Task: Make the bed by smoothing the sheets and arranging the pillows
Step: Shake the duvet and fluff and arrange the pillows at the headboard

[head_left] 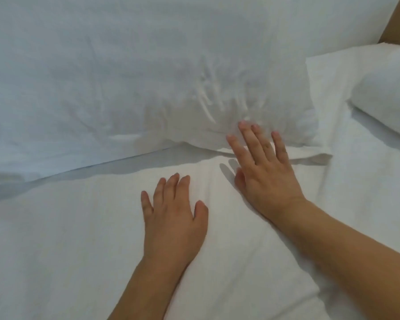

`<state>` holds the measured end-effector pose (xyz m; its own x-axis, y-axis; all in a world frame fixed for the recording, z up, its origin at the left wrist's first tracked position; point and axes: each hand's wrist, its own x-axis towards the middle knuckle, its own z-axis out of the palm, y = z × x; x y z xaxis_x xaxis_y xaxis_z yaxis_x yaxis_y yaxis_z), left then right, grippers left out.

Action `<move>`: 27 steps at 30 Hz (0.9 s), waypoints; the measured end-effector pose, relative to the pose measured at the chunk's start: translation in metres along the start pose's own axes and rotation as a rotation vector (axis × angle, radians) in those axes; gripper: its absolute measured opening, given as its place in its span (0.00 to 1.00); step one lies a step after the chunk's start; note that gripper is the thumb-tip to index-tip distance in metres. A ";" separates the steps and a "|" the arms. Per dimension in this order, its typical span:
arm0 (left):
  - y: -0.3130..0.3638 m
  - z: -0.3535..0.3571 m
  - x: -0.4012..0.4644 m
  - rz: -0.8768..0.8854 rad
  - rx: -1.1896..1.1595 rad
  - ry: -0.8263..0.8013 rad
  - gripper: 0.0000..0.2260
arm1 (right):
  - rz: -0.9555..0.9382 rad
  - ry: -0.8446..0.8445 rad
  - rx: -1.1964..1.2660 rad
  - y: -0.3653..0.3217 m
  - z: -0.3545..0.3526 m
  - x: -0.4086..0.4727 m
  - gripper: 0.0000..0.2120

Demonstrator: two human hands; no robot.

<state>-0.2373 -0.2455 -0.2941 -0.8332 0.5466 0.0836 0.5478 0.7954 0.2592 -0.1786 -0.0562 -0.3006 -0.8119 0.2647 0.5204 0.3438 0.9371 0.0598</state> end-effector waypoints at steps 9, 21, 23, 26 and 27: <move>0.008 0.000 0.001 0.095 -0.044 -0.004 0.24 | 0.103 -0.258 0.016 -0.028 -0.056 -0.054 0.31; -0.003 -0.029 -0.043 0.290 -0.057 -0.021 0.23 | 0.311 -0.504 -0.012 -0.065 -0.155 -0.148 0.30; -0.060 -0.040 -0.073 0.308 0.017 0.003 0.24 | 0.266 -0.470 0.031 -0.079 -0.150 -0.132 0.29; -0.133 -0.052 -0.094 0.135 -0.005 0.038 0.27 | 0.195 -0.406 0.159 -0.110 -0.116 -0.103 0.26; -0.141 -0.053 -0.093 0.108 -0.019 0.032 0.26 | 0.170 -0.388 0.204 -0.121 -0.103 -0.093 0.25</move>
<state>-0.2411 -0.4223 -0.2876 -0.7712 0.6204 0.1425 0.6336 0.7269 0.2649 -0.0962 -0.2172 -0.2686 -0.8820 0.4469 0.1493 0.4184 0.8886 -0.1879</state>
